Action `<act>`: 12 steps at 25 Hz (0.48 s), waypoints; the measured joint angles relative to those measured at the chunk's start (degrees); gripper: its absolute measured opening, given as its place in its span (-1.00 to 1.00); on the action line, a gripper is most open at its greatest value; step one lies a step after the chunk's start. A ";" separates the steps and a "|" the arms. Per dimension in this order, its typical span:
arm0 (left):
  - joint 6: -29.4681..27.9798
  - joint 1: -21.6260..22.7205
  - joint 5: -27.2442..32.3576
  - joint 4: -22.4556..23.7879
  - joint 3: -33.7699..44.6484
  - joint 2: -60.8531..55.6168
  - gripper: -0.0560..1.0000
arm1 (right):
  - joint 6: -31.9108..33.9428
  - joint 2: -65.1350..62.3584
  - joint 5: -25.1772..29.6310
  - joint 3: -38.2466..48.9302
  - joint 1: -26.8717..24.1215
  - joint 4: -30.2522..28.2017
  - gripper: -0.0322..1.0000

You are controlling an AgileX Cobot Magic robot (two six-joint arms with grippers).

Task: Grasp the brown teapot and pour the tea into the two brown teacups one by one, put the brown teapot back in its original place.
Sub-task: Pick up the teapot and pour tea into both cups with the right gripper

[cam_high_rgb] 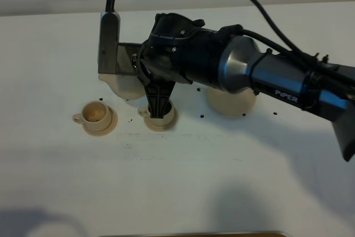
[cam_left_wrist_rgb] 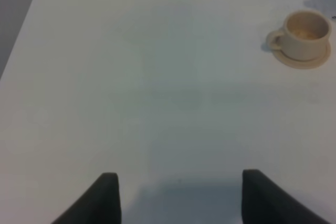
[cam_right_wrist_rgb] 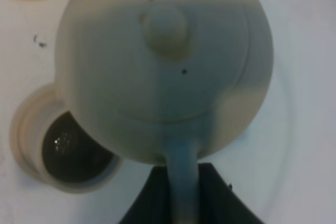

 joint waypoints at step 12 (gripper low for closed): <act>0.00 0.00 0.00 0.06 0.00 0.00 0.02 | -0.72 0.70 -3.06 0.00 3.68 -7.31 -0.72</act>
